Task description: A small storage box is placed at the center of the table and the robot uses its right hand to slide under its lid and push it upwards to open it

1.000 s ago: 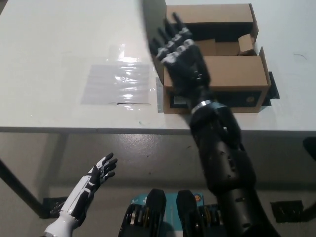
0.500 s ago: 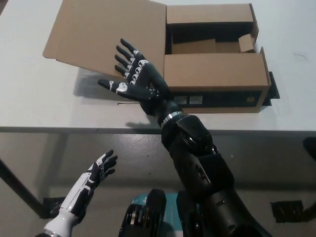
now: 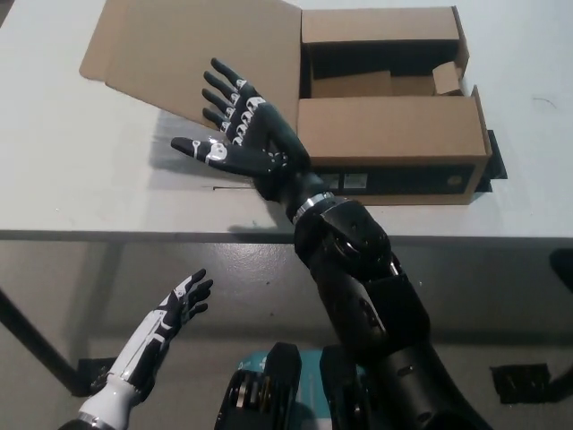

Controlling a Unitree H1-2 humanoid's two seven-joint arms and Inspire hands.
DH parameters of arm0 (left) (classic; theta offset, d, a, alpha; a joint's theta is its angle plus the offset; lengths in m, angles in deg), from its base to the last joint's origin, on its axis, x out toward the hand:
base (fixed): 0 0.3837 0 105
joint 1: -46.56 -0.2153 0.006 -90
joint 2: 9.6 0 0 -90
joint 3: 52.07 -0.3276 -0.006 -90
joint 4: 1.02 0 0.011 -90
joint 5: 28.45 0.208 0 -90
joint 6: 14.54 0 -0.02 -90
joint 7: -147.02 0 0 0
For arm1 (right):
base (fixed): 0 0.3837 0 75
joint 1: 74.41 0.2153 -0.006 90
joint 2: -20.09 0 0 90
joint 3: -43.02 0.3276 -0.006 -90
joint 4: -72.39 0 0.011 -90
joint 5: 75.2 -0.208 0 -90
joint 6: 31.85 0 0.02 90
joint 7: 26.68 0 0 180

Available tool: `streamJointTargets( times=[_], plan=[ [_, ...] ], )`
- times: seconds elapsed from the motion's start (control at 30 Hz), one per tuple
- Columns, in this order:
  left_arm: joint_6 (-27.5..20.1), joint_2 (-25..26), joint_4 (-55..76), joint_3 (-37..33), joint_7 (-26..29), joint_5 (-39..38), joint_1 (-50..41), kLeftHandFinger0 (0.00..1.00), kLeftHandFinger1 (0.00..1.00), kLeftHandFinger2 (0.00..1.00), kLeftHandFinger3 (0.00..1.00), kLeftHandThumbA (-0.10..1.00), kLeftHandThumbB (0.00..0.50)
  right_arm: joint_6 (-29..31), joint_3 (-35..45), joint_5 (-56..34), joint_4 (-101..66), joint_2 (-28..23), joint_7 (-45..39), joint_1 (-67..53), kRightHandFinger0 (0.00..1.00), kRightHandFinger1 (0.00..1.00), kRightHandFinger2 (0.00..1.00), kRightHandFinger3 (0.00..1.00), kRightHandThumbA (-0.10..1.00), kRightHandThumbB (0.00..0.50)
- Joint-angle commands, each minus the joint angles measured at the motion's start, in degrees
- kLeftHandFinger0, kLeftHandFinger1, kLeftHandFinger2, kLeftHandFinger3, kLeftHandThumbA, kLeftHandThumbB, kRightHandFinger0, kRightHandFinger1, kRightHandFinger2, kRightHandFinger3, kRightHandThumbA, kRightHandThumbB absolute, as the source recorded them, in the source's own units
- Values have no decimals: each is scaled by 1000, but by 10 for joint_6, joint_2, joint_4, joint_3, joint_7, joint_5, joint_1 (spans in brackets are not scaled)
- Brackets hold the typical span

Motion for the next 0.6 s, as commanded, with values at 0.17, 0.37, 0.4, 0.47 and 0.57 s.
streamJointTargets(
  times=[0.17, 0.37, 0.4, 0.47, 0.57],
  plan=[
    [-7, 9, 15, -4, -6, 5, 5, 1000, 1000, 1000, 1000, 1000, 395, -106, -50, 96, -25, -9, 36, 32, 1000, 1000, 1000, 1000, 1000, 195],
    [-9, 11, 10, -3, -6, 7, 9, 1000, 1000, 1000, 1000, 1000, 390, -115, -41, 99, -17, -4, 35, 34, 1000, 1000, 1000, 1000, 1000, 219],
    [-7, 11, 12, -4, -5, 10, 8, 1000, 1000, 1000, 1000, 1000, 395, -116, -41, 102, -16, -5, 35, 35, 1000, 1000, 1000, 1000, 1000, 220],
    [-4, 10, 16, -4, -6, 9, 6, 1000, 1000, 1000, 1000, 1000, 391, -119, -42, 110, -17, -5, 34, 33, 1000, 1000, 1000, 1000, 1000, 230],
    [-1, 12, 18, -5, -6, 11, 1, 1000, 1000, 1000, 1000, 1000, 404, -118, -39, 102, -44, -1, 24, 20, 1000, 1000, 1000, 1000, 1000, 245]
  ],
)
